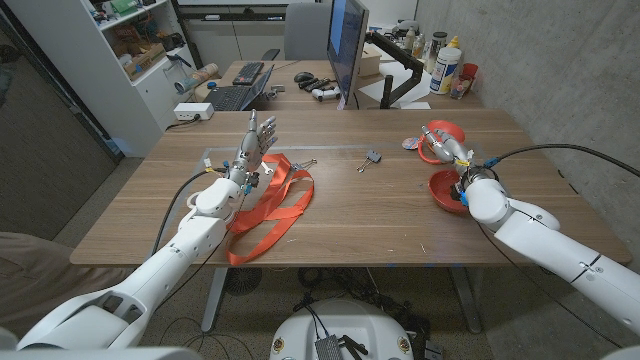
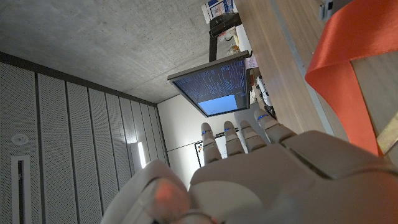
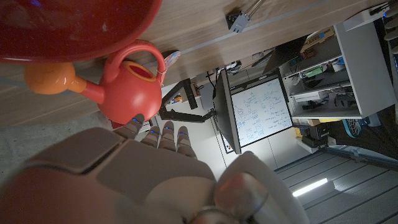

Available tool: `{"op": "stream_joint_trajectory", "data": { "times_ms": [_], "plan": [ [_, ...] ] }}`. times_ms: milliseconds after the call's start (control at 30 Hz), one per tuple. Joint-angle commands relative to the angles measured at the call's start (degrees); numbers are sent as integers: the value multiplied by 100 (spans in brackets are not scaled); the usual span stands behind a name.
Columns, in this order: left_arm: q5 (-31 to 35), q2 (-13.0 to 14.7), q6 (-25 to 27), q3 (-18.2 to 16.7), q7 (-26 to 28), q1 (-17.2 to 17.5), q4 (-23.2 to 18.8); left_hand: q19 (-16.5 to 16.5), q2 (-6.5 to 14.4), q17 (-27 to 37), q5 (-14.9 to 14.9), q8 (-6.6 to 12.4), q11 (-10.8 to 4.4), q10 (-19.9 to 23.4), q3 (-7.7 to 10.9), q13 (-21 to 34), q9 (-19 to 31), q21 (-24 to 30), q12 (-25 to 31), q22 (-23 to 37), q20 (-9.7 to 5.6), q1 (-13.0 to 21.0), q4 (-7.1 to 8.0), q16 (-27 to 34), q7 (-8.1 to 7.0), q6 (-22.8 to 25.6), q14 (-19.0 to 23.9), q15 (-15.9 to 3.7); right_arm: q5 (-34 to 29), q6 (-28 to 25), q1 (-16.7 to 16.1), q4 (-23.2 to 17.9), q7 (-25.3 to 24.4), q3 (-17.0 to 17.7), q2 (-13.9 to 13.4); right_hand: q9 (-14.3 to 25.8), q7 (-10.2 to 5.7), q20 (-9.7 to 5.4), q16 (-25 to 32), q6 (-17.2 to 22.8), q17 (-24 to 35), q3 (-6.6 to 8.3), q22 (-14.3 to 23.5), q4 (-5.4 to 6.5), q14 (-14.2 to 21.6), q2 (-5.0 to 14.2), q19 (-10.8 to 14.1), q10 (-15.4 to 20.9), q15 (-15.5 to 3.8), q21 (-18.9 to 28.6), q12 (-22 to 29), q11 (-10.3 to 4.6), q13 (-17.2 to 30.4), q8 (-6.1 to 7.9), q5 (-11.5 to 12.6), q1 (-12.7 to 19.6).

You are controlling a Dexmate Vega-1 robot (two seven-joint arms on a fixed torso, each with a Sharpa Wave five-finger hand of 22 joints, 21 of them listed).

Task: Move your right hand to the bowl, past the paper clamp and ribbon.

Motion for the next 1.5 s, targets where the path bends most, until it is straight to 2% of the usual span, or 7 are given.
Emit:
{"op": "stream_joint_trajectory", "data": {
  "times_ms": [33, 367, 600, 900, 1267, 1500],
  "plan": [
    [-18, -15, -30, -13, -25, -16, 72, -38, -2, 18, 39, 62, 10, 45, -12, 17, 27, 1, 4, 20, -13, 78, -20, 13, 21, 84, -2, -319, -281, -473, -106, -302, -128, -68, -139, 12, 44, -95, 43, 17, 6, -2, 13, -51, -148, -6, 88, -5, -70, 12, 30, -35, 13, 29, 47, 97],
    [-28, -33, 11, 16, -50, -22, 78, -36, 2, 19, 40, 69, -5, 65, -20, 17, 26, 4, 12, 20, -27, 85, -22, 23, 37, 125, 15, -325, -495, -880, -99, -485, -78, -188, -250, 13, 66, -95, 37, -52, 3, 6, 11, -132, -139, -56, 111, -31, -47, -14, 20, -24, 13, 19, 69, 203],
    [-32, -46, 31, 34, -56, -15, 91, -36, 4, 20, 40, 65, -5, 85, -26, 17, 26, 5, 19, 21, -31, 88, -23, 28, 39, 133, 27, -313, -628, -1152, -96, -611, -29, -275, -324, 14, 80, -66, 31, -132, -1, 41, 7, -257, -132, -96, 145, -75, 7, -42, 7, -54, 14, 20, 111, 381],
    [-16, -53, 72, 37, 40, 33, 27, -35, 8, 21, 41, 60, -4, 94, -34, 17, 26, 7, 21, 21, -35, 92, -24, 24, 37, 141, 16, -323, -1020, -1866, 59, -859, 70, -579, -442, 16, 92, -21, 19, -190, -3, 84, 5, -363, -151, -99, 144, -80, 5, -77, 9, -64, 14, 26, 147, 542],
    [69, -18, 150, 74, 167, 104, -150, -53, 19, 22, 43, 52, -9, 96, -47, 17, 26, 3, 17, 22, -54, 102, -25, -24, 42, 159, -137, -308, -1012, -1934, -176, -931, -23, -483, -545, 18, 116, 6, 9, -229, -5, 125, 2, -508, -173, -137, 139, -106, 37, -122, 5, -58, 16, 42, 227, 750],
    [109, 29, 215, 81, 227, 136, -294, -88, 24, 24, 44, 47, -6, 95, -54, 17, 26, -7, 15, 22, -89, 107, -26, -38, 50, 166, -223, -307, -914, -1762, -373, -964, 24, -328, -743, 18, 92, 2, -6, -189, -4, 139, 4, -588, -236, -164, 52, -75, 19, -177, 21, -77, 16, 70, 285, 859]
  ]
}}
